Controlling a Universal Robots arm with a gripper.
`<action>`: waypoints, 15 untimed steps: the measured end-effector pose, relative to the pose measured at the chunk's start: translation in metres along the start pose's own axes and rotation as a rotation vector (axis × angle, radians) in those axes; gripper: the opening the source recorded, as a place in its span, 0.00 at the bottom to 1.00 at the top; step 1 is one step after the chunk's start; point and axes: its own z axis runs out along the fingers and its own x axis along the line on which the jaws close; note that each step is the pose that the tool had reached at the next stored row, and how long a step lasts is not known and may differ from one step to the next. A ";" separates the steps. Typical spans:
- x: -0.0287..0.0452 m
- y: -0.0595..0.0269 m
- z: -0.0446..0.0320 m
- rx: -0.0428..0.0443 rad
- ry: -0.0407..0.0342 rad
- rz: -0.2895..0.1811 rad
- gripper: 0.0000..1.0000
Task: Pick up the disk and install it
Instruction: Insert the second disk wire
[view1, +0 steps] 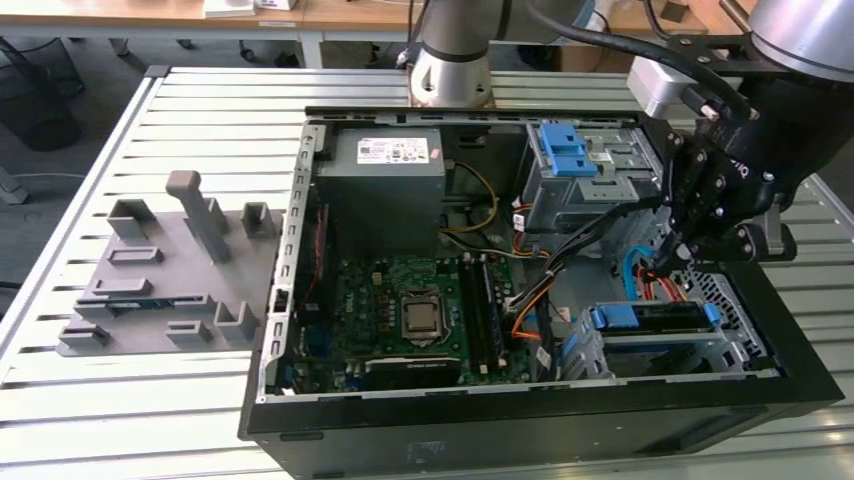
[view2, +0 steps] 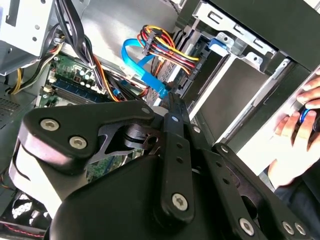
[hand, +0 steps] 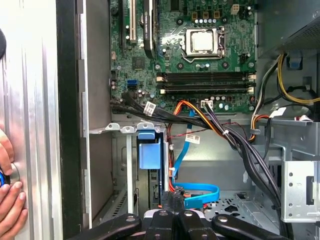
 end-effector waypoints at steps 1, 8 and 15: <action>-0.0001 0.0000 -0.0011 0.0000 -0.0002 0.000 0.11; -0.0039 0.0001 -0.0014 0.0000 0.0001 0.000 0.24; -0.0070 0.0004 0.0045 -0.0007 0.0001 0.000 0.24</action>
